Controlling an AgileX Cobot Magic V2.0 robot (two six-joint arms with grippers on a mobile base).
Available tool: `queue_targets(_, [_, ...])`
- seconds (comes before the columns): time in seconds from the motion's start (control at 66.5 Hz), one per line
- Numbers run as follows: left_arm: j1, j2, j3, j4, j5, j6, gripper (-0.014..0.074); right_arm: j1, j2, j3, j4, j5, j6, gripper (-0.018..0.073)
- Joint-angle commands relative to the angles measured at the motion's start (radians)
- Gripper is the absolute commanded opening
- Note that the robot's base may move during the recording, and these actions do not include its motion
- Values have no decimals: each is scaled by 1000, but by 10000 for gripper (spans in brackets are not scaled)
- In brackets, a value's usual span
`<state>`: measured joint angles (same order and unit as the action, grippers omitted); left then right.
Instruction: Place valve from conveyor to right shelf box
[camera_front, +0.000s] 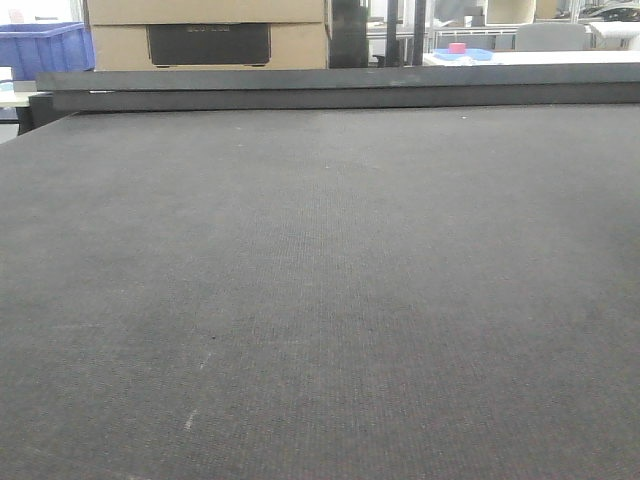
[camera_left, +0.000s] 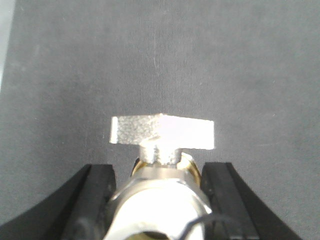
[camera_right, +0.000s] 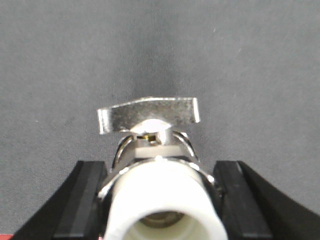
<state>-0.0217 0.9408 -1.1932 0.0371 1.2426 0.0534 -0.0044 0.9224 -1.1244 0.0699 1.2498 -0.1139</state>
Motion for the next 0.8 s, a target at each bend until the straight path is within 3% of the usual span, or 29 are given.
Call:
queue_targets(0.0, [-1, -42, -7, -6, -22, -8, -111, -3, -44, -4, -4, -29, 1, -169])
queue_targets(0.361, [-1, -165, -7, -6, -22, -8, -111, -3, -160, -4, -4, -29, 1, -169])
queue_targets(0.782, [-1, -171, -7, -6, -22, -8, -111, -3, -167, -4, -4, -46, 1, -169])
